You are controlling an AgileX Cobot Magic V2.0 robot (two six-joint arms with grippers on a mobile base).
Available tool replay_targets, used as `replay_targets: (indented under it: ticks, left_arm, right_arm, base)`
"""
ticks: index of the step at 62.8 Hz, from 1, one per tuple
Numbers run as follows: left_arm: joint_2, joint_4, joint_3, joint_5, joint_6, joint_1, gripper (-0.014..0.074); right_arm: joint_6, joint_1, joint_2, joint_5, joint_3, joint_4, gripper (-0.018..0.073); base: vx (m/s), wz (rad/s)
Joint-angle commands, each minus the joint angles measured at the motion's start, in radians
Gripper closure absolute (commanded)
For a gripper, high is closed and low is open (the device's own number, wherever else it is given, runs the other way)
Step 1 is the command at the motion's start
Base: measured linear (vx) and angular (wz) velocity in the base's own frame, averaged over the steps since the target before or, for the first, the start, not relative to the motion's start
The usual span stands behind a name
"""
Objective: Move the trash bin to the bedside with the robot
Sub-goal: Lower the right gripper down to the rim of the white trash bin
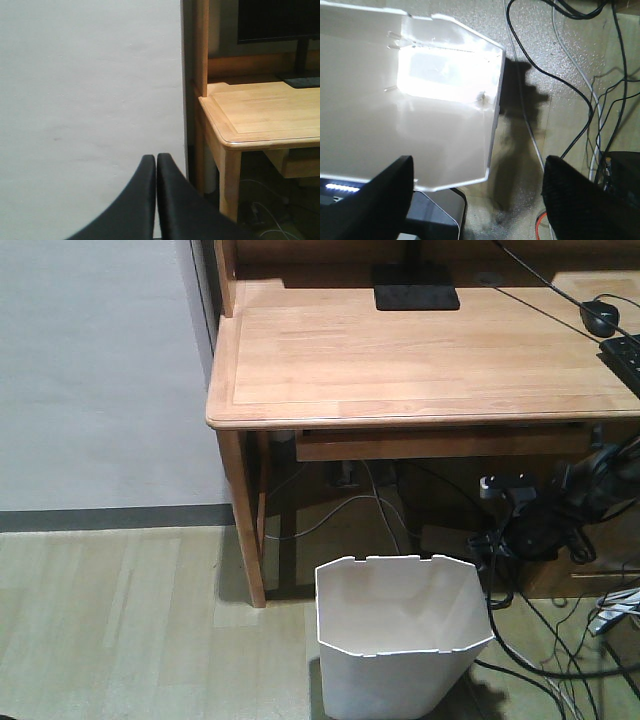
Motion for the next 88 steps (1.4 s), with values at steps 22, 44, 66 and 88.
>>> replay_targets:
  ticks: [22, 44, 66, 88]
  left_arm:
    - [-0.005, -0.005, -0.021, -0.073, -0.004, 0.001, 0.0603]
    - [-0.005, -0.005, -0.021, -0.073, -0.004, 0.001, 0.0603]
    - [-0.005, -0.005, -0.021, -0.073, -0.004, 0.001, 0.0603]
    - [-0.005, -0.005, -0.021, -0.073, -0.004, 0.001, 0.0603]
  right_arm:
    - [-0.028, -0.006, 0.300, -0.013, -0.297, -0.010, 0.0052]
    - [-0.027, -0.012, 0.499, 0.129, -0.549, -0.032, 0.0052]
    - [-0.021, -0.012, 0.570, 0.143, -0.649, -0.034, 0.0066]
    - [-0.019, -0.012, 0.609, 0.234, -0.727, -0.043, 0.0443]
  base:
    - [0.00, 0.00]
    - [0.00, 0.00]
    - [0.00, 0.00]
    - [0.00, 0.00]
